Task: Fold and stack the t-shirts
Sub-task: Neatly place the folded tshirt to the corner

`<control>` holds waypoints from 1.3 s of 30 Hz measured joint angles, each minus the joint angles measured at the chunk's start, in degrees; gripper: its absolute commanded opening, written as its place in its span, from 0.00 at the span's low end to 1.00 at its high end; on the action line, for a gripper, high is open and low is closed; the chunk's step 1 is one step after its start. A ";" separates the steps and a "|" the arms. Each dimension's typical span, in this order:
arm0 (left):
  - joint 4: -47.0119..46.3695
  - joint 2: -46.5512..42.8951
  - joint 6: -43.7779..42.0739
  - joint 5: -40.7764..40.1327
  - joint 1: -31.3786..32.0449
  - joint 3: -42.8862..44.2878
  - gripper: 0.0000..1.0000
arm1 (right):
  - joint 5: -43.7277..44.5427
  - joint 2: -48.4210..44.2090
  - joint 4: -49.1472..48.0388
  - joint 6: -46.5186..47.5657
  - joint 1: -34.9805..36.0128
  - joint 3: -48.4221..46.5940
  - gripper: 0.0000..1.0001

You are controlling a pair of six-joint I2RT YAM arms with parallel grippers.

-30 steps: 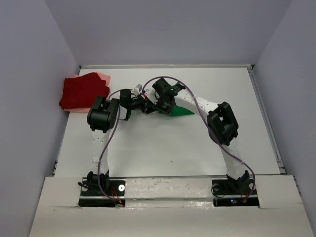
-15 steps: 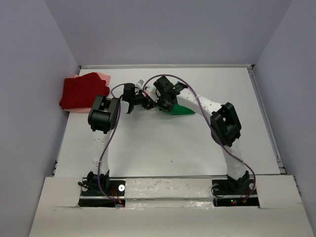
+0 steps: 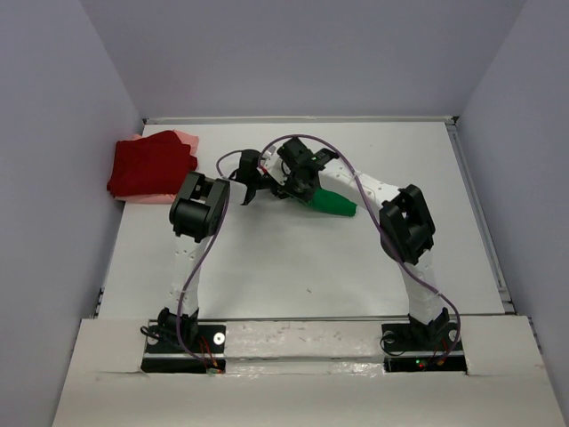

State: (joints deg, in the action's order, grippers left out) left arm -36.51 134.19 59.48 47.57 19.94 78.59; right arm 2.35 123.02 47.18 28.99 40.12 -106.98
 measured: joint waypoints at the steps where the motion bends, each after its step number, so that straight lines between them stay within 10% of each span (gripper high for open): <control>1: -0.02 0.00 0.07 0.00 0.20 0.00 0.55 | -0.02 0.00 0.17 0.00 0.00 0.00 0.00; 12: 0.96 0.00 -0.50 0.33 -0.15 -0.09 0.00 | -0.24 0.00 0.35 0.15 0.00 0.00 0.00; 30: 7.56 -0.74 -9.92 2.14 -1.92 1.18 0.00 | -0.61 0.00 0.17 0.96 -0.02 0.33 0.01; 33: 10.43 -2.25 -13.07 1.55 -2.14 1.18 0.00 | -1.07 0.00 0.37 0.94 -0.02 0.33 0.98; 39: 15.43 -4.59 -18.75 -0.87 -3.58 1.42 0.00 | -3.10 0.00 2.43 1.18 -0.02 0.28 1.00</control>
State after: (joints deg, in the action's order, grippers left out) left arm -21.08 129.60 40.73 46.70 16.36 80.01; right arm -0.75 123.02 49.60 30.17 40.10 -106.69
